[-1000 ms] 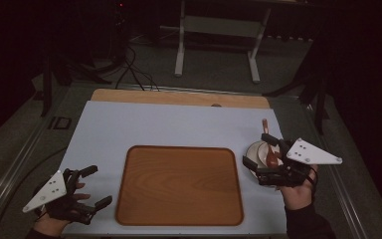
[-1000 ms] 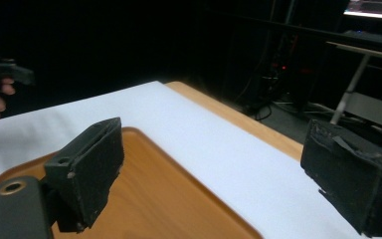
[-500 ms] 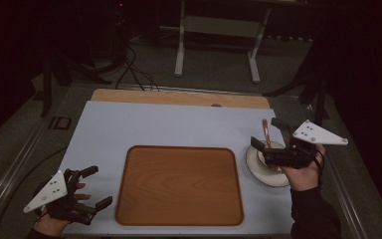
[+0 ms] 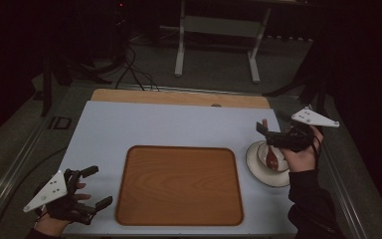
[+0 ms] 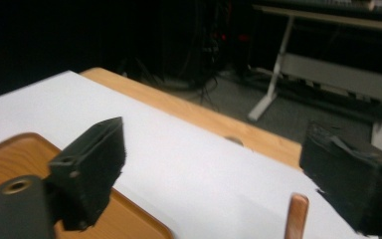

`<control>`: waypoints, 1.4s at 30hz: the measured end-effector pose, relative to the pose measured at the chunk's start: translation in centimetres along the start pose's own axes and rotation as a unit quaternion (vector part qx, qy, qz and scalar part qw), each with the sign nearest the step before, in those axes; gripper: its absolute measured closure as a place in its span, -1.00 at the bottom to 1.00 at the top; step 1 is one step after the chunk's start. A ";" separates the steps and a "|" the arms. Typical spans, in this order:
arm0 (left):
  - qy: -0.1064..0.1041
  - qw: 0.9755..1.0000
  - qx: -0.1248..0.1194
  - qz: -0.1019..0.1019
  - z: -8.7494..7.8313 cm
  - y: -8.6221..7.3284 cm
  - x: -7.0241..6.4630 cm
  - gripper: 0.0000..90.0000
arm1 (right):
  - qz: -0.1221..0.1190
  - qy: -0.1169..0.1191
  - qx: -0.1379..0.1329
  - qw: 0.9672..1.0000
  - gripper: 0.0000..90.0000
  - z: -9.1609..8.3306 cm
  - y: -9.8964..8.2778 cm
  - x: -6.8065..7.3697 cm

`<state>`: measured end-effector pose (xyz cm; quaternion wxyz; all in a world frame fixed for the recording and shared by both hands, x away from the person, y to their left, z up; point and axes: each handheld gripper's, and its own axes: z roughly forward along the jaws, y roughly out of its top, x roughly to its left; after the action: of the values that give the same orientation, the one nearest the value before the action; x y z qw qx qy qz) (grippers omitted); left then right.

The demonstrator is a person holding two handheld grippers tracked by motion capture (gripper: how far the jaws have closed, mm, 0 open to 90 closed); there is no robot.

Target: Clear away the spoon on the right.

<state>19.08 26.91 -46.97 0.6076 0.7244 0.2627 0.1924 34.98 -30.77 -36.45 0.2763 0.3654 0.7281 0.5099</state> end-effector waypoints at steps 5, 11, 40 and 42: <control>-0.002 1.000 0.003 0.001 0.1 0.0 0.0 -1.00 | 0.021 -0.023 0.024 0.999 -0.69 1.5 -1.0 -1.4; -0.001 1.000 0.002 0.000 0.1 -0.1 0.0 -1.00 | 0.035 -0.049 0.052 0.997 -0.52 2.8 -2.2 -2.7; -0.004 1.000 0.004 -0.002 0.1 -0.1 0.0 -1.00 | 0.098 -0.115 0.176 0.973 -0.06 7.9 -6.5 -5.7; -0.004 1.000 0.004 -0.002 0.1 -0.1 0.0 -1.00 | 0.103 -0.117 0.180 0.971 -0.04 8.0 -6.7 -5.8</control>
<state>19.13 26.84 -47.14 0.6059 0.7271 0.2627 0.1876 42.91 -32.56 -45.22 0.2350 0.5396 0.7287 0.3501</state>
